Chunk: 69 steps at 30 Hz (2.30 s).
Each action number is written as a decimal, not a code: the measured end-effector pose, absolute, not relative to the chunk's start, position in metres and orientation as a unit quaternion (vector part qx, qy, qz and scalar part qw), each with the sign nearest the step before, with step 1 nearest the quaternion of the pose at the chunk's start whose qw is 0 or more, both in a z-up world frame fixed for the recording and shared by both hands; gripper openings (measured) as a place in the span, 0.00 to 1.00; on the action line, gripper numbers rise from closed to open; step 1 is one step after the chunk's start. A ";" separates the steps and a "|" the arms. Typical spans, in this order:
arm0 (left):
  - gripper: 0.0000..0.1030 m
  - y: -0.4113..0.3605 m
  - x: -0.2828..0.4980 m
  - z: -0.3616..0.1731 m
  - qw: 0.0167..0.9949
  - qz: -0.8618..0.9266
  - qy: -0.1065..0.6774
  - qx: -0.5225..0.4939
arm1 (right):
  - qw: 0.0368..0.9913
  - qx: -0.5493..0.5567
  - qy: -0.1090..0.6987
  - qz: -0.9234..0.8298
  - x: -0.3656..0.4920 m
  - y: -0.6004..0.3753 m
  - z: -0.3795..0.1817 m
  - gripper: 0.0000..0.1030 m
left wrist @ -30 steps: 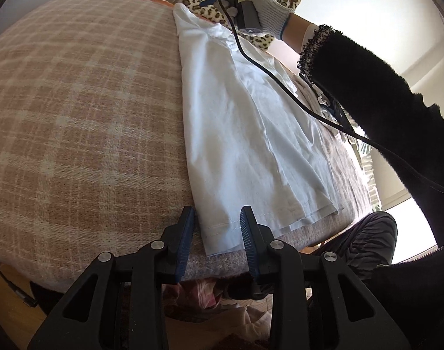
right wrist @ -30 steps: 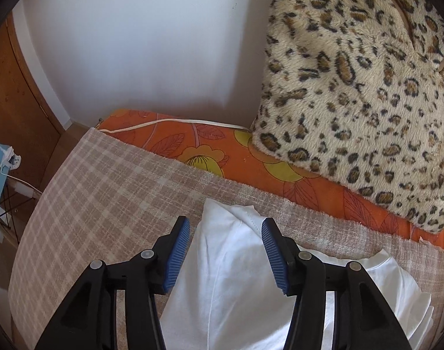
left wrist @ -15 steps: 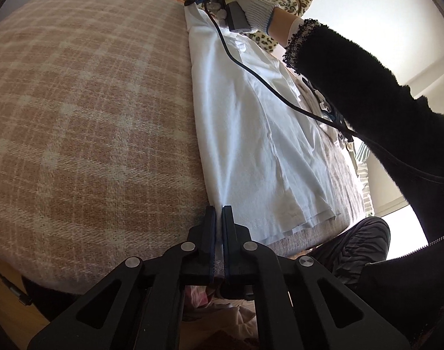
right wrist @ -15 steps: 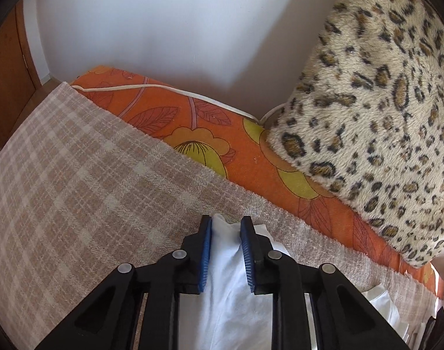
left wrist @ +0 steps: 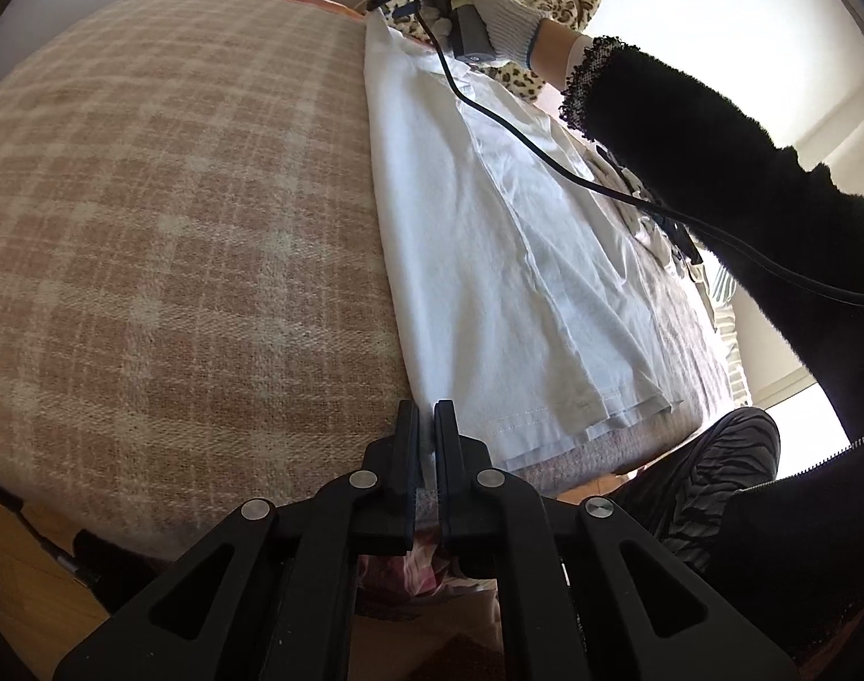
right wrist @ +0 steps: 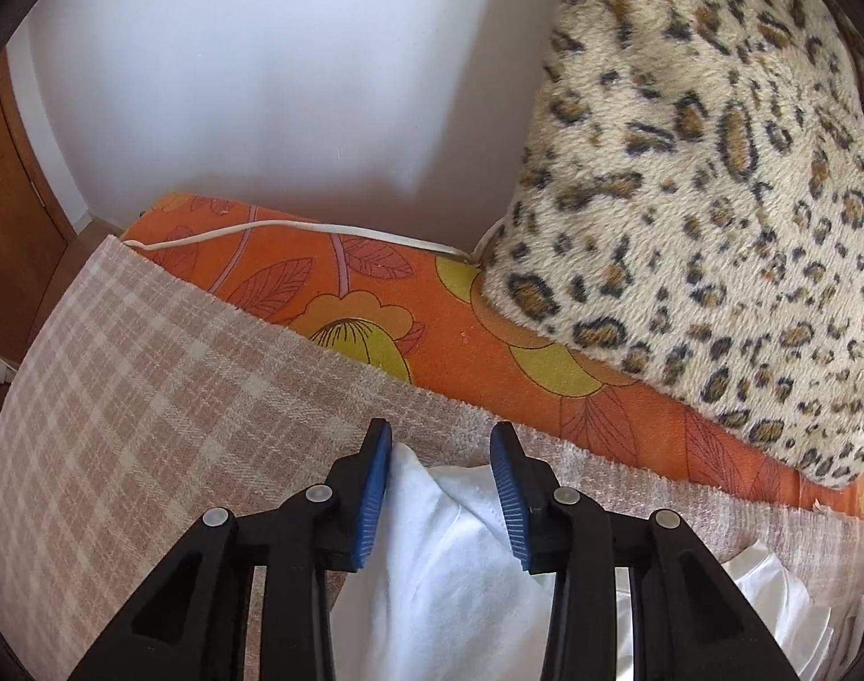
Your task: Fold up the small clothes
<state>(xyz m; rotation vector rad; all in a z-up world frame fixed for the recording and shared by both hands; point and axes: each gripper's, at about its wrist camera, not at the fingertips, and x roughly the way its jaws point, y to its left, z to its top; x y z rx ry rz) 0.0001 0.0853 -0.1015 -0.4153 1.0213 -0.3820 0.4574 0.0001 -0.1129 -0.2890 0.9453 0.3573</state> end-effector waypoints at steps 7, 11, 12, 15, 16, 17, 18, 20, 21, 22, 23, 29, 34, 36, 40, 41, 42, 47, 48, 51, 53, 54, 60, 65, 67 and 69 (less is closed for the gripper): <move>0.19 0.092 -0.001 -0.079 0.869 -0.155 0.438 -0.169 | 0.887 -0.081 0.415 0.187 0.417 -0.064 -0.044 0.52; 0.29 0.085 0.000 -0.067 0.882 -0.155 0.419 -0.151 | 0.895 -0.067 0.397 0.193 0.386 -0.098 -0.012 0.52; 0.29 0.082 0.001 -0.065 0.885 -0.156 0.415 -0.145 | 0.895 -0.068 0.394 0.195 0.381 -0.106 -0.006 0.52; 0.29 0.071 0.004 -0.059 0.894 -0.158 0.404 -0.115 | 0.896 -0.067 0.395 0.191 0.365 -0.123 -0.001 0.52; 0.29 0.068 0.007 -0.056 0.896 -0.157 0.401 -0.108 | 0.894 -0.061 0.400 0.194 0.362 -0.128 -0.003 0.52; 0.29 0.067 0.009 -0.055 0.897 -0.157 0.399 -0.105 | 0.892 -0.056 0.406 0.193 0.360 -0.133 -0.007 0.52; 0.29 0.066 0.011 -0.054 0.898 -0.156 0.399 -0.105 | 0.890 -0.055 0.412 0.186 0.358 -0.137 -0.013 0.52; 0.29 0.063 0.015 -0.050 0.898 -0.160 0.395 -0.108 | 0.888 -0.047 0.423 0.176 0.352 -0.149 -0.021 0.52; 0.29 0.061 0.018 -0.048 0.900 -0.163 0.391 -0.104 | 0.886 -0.036 0.426 0.179 0.348 -0.157 -0.025 0.52; 0.29 0.058 0.019 -0.046 0.901 -0.167 0.387 -0.098 | 0.885 -0.026 0.428 0.180 0.343 -0.167 -0.029 0.52; 0.29 0.054 0.021 -0.043 0.902 -0.172 0.383 -0.096 | 0.886 -0.020 0.427 0.177 0.335 -0.177 -0.030 0.52; 0.29 0.025 0.028 -0.036 0.902 -0.207 0.371 -0.078 | 0.891 0.016 0.415 0.184 0.286 -0.240 -0.025 0.52; 0.29 -0.013 0.032 -0.031 0.895 -0.248 0.366 -0.059 | 0.893 0.050 0.406 0.186 0.254 -0.293 -0.018 0.55; 0.29 -0.032 0.030 -0.029 0.891 -0.270 0.361 -0.048 | 0.896 0.056 0.401 0.184 0.246 -0.314 -0.017 0.56; 0.29 -0.075 0.024 -0.032 0.879 -0.311 0.362 -0.010 | 0.897 0.075 0.398 0.176 0.241 -0.353 -0.019 0.57; 0.29 -0.084 0.023 -0.035 0.875 -0.319 0.365 -0.004 | 0.896 0.081 0.399 0.176 0.241 -0.362 -0.020 0.57; 0.29 -0.092 0.022 -0.037 0.870 -0.326 0.369 0.000 | 0.897 0.087 0.397 0.175 0.242 -0.370 -0.021 0.57; 0.31 -0.137 0.019 -0.053 0.848 -0.360 0.389 0.027 | 0.887 0.116 0.405 0.191 0.256 -0.402 -0.030 0.64; 0.40 -0.147 0.017 -0.055 0.843 -0.367 0.391 0.036 | 0.885 0.118 0.407 0.194 0.260 -0.406 -0.031 0.64; 0.56 -0.175 0.009 -0.060 0.835 -0.383 0.389 0.067 | 0.886 0.119 0.404 0.195 0.275 -0.413 -0.036 0.66; 0.57 -0.191 0.005 -0.064 0.831 -0.385 0.393 0.082 | 0.884 0.125 0.405 0.198 0.286 -0.415 -0.040 0.68; 0.57 -0.197 0.005 -0.065 0.830 -0.384 0.394 0.087 | 0.882 0.129 0.406 0.201 0.292 -0.415 -0.042 0.68; 0.57 -0.209 0.016 -0.082 0.830 -0.358 0.418 0.088 | 0.870 0.153 0.415 0.217 0.335 -0.402 -0.068 0.70; 0.57 -0.212 0.011 -0.088 0.835 -0.352 0.411 0.103 | 0.860 0.152 0.450 0.186 0.369 -0.398 -0.102 0.69; 0.57 -0.214 0.008 -0.090 0.838 -0.350 0.403 0.115 | 0.869 0.124 0.447 0.170 0.376 -0.395 -0.104 0.68; 0.56 -0.216 0.006 -0.090 0.839 -0.350 0.397 0.122 | 0.875 0.104 0.445 0.159 0.383 -0.394 -0.106 0.68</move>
